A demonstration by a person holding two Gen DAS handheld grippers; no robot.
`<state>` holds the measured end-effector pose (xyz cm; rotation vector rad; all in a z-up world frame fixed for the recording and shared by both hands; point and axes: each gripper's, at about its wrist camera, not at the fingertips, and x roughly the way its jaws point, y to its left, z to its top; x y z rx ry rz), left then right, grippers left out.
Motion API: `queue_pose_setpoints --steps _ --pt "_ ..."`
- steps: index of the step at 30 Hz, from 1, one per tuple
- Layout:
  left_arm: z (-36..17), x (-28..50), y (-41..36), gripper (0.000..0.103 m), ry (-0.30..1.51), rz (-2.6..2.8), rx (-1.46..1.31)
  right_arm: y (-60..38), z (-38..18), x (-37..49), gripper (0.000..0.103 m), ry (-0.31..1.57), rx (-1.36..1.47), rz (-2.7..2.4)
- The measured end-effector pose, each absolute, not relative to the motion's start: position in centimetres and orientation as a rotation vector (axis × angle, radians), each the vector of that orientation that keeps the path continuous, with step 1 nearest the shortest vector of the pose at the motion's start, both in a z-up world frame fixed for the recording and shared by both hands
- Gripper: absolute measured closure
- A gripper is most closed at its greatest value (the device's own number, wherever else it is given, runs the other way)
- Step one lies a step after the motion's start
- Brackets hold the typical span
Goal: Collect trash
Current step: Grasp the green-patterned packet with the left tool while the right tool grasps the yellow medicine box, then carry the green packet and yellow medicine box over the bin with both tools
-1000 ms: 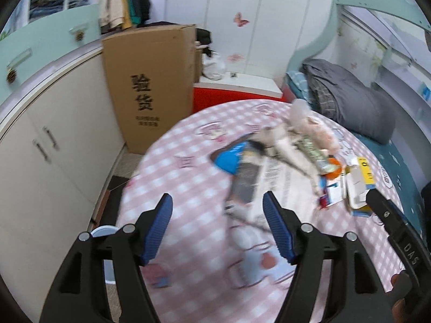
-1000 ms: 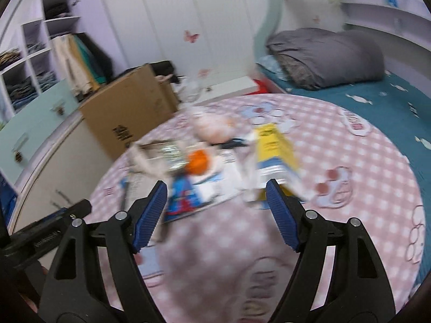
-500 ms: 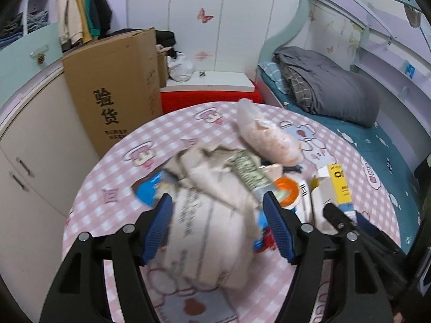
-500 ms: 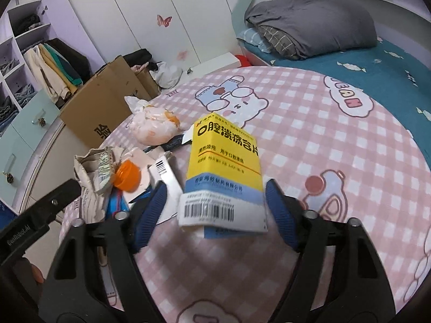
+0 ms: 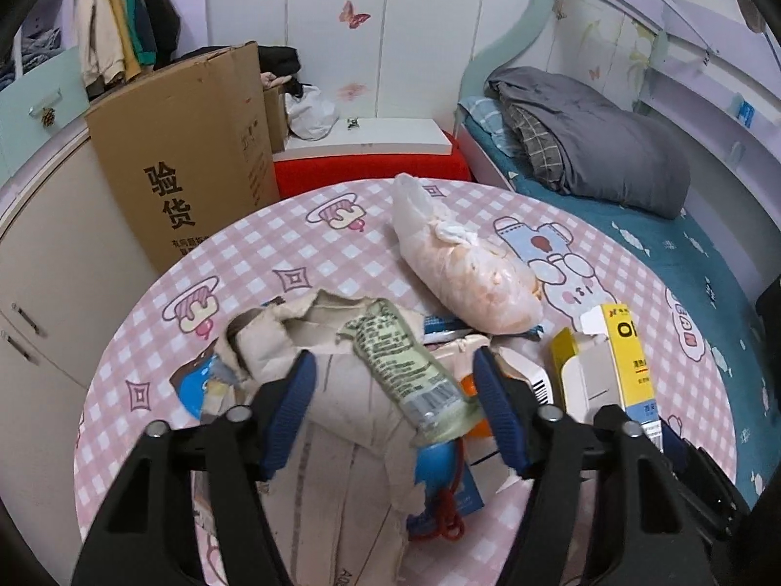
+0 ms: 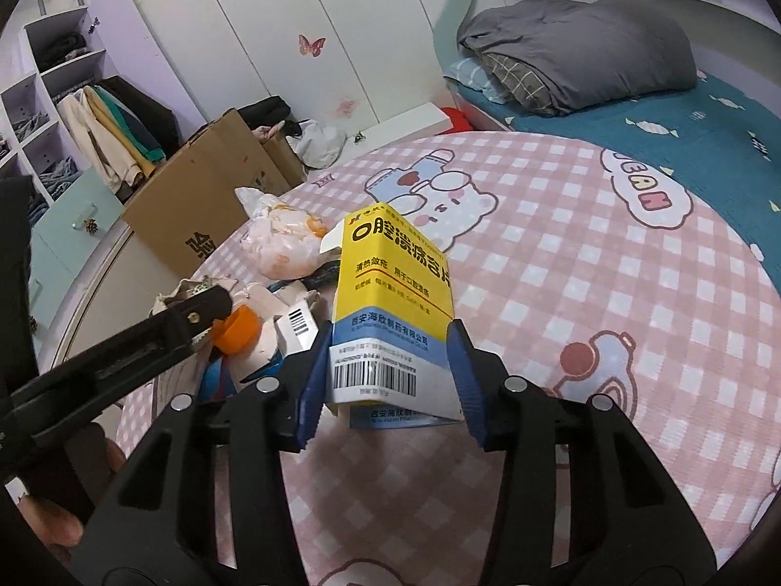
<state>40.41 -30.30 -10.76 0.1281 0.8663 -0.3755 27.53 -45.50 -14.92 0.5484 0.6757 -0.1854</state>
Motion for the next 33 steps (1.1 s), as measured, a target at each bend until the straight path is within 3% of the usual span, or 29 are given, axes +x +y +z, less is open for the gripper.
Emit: queue_pose_setpoints --steps 3,5,10,22,33 --pt "-11.1 40.4 -30.6 0.059 0.856 -0.35 0.169 -45.3 -14.8 27.5 0.059 0.673 0.543 -0.182" --pt "-11.1 40.5 -30.4 0.075 0.847 -0.339 0.176 -45.1 -14.7 27.6 0.059 0.671 0.538 -0.178" --pt "-10.8 40.2 -29.3 0.09 0.837 -0.376 0.139 -44.3 -14.3 27.6 0.063 0.662 0.507 -0.184" --pt "-6.8 36.2 -24.5 0.093 0.739 -0.494 -0.031 -41.1 -10.3 24.6 0.066 0.569 0.446 -0.186" --pt "-6.4 32.5 -21.3 0.092 0.801 -0.58 -0.092 -36.7 -8.7 22.0 0.066 0.583 0.403 -0.158"
